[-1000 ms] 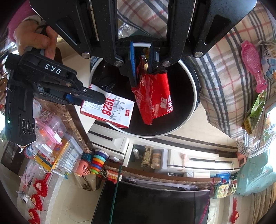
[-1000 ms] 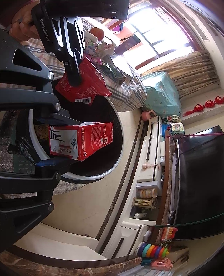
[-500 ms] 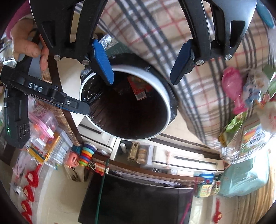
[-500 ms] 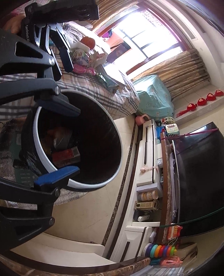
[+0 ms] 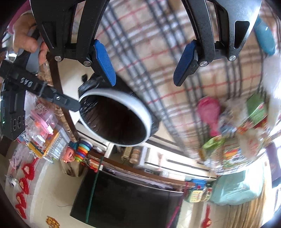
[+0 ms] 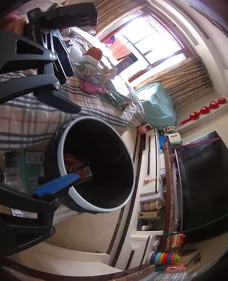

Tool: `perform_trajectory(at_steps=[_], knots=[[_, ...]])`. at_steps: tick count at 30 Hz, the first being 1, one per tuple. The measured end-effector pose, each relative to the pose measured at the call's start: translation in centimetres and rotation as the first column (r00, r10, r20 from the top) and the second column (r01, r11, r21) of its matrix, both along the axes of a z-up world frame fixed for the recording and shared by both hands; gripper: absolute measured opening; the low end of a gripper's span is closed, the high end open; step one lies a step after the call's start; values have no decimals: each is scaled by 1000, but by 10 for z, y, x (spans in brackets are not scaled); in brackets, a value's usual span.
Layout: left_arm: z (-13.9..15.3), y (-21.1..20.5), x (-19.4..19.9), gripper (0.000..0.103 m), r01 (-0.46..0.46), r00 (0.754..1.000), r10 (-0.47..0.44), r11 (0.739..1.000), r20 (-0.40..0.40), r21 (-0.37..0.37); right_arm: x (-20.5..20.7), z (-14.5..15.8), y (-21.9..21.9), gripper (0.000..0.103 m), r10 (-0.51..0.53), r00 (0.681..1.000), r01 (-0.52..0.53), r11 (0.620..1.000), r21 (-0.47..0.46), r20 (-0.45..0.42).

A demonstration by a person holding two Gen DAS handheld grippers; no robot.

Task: Collect trash
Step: 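Move both open tools back over the orange wrapper and blue hairbrush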

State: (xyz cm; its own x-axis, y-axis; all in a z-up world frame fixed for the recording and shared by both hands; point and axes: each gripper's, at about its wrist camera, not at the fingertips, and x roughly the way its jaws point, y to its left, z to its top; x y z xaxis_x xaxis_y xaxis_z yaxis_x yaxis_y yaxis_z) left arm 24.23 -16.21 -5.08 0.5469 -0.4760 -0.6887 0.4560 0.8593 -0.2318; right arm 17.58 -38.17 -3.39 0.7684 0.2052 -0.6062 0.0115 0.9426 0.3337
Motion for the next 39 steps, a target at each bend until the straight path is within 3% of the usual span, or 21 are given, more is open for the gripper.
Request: perform_trajectory(at_steps=[9,20,39], knots=[[-16,86,-40,69,-159,987,160,987,-10,14,-8,-14,64,77,113,993,-112,993,43,-21],[-24,186,-64,69,-343,939,343,939,-34,-12,-13,-27,158,77,278,959,-277,961,28,-50],[-33,270,-64,69,-488,872,487,873,-57,-3,-15,-42,260,76,458,882,-466,884,-51,-115]])
